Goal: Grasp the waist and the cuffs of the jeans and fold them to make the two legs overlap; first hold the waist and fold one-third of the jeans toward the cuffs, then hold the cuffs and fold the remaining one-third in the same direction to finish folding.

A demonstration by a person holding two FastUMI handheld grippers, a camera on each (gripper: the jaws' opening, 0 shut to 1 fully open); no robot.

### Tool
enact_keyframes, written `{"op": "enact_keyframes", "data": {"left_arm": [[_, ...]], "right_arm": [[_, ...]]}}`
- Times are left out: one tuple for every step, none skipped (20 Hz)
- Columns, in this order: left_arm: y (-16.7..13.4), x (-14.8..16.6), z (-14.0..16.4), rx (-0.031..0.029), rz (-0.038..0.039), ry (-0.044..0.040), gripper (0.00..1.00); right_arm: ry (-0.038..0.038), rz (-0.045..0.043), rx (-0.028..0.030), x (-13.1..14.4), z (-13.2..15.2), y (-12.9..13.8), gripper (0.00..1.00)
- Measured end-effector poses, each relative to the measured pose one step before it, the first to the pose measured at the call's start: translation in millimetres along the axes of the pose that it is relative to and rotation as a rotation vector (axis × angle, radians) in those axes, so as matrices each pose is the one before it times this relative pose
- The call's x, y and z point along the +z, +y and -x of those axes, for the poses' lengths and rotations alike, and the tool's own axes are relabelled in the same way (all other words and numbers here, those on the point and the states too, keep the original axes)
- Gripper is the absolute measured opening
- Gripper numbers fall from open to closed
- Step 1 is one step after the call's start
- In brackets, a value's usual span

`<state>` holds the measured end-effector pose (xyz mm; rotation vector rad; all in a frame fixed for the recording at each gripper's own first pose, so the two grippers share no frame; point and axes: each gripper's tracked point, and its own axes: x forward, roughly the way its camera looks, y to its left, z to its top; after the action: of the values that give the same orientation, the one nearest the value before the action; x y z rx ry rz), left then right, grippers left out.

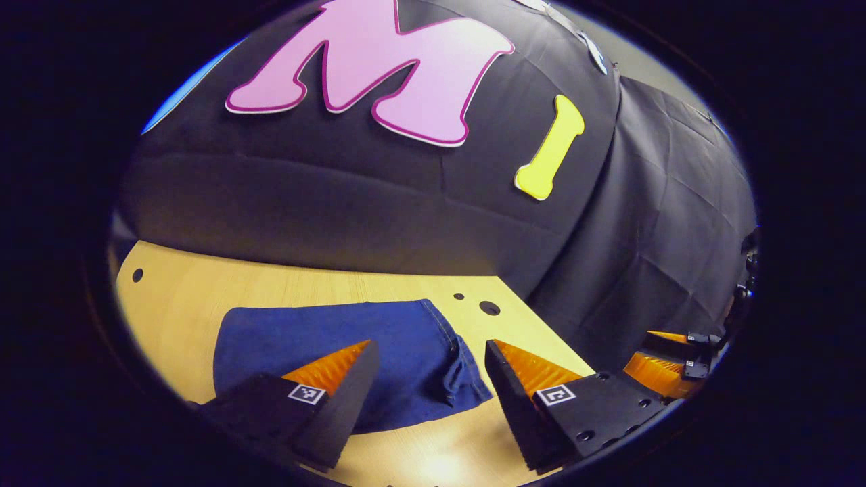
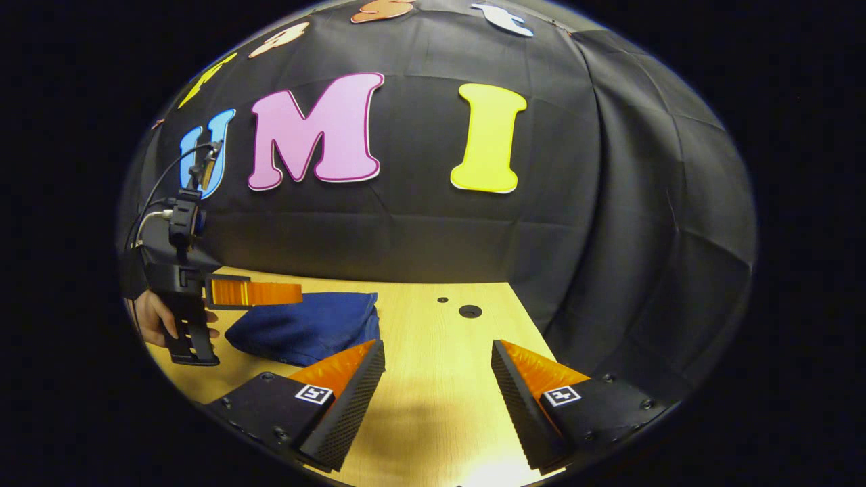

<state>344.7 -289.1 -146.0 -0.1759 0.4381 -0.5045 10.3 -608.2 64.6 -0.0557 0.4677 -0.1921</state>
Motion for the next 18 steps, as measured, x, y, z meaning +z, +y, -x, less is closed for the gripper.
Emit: {"op": "enact_keyframes", "data": {"left_arm": [[3.2,9.54,14.05,0.0103,-0.0106,-0.02768,0.97],[3.37,9.9,15.82,0.00842,-0.02193,-0.0271,0.97],[2.17,12.76,20.69,0.01173,-0.03228,-0.02842,0.97],[3.8,11.9,21.0,0.01309,-0.03468,-0.02689,0.97],[5.17,12.28,21.61,0.01839,-0.03076,-0.02515,0.96],[4.86,13.37,21.82,0.01653,-0.02435,-0.02822,0.97],[5.07,11.78,21.76,0.01571,-0.01554,-0.025,0.97],[5.63,12.2,18.51,0.02054,-0.0096,-0.02759,0.97],[6.88,12.06,19.87,0.02209,-0.00654,-0.02361,0.96],[7.58,11.26,20.62,0.01764,-0.00845,-0.02682,0.96],[8.09,12.98,19.86,0.02173,-0.00825,-0.03072,0.96],[8.85,10.87,17.89,0.01865,0.00157,-0.02683,0.96],[6.99,10.21,19.21,0.01184,0.00998,-0.01967,0.96],[6.79,7.04,17.8,0.01211,0.01039,-0.01456,0.96],[9.88,5.6,15.94,0.01585,0.00731,-0.01091,0.96],[9.48,5.46,16.48,0.01722,0.00498,-0.00935,0.96],[8.0,3.45,13.03,0.01749,0.00485,-0.00648,0.96],[7.21,2.8,14.45,0.00934,0.0034,-0.00566,0.96]], "right_arm": [[-0.01386,0.00387,0.00246,7.82,6.36,4.86,0.96],[-0.01435,-0.001,0.00277,8.7,7.2,5.01,0.96],[-0.01632,-0.00414,0.00433,8.87,7.12,6.32,0.96],[-0.01515,-0.00587,0.00526,10.88,9.23,7.67,0.96],[-0.01554,-0.00308,0.00563,9.55,7.85,7.37,0.96],[-0.01543,0.00308,0.00619,10.43,7.62,8.02,0.96],[-0.0178,0.01119,0.00103,10.69,7.85,7.14,0.96],[-0.01813,0.01583,-0.00077,11.16,9.87,6.53,0.96],[-0.01643,0.0117,-0.00009,11.19,8.99,6.6,0.96],[-0.01817,0.00504,0.00756,12.02,8.33,10.8,0.96],[-0.02379,0.00021,0.01036,13.03,9.59,10.51,0.96],[-0.02689,-0.00328,0.0105,14.46,9.2,10.49,0.96],[-0.0251,-0.00082,0.00703,12.74,10.72,9.2,0.96],[-0.02043,-0.00361,0.00396,10.78,8.32,9.34,0.96],[-0.01736,-0.00787,0.00829,9.08,8.72,10.3,0.96],[-0.01808,-0.00803,0.00855,9.37,9.44,11.54,0.96],[-0.01151,-0.008,0.00626,6.81,8.6,9.38,0.96],[-0.0073,-0.00508,0.00322,4.44,11.26,8.05,0.96]]}}
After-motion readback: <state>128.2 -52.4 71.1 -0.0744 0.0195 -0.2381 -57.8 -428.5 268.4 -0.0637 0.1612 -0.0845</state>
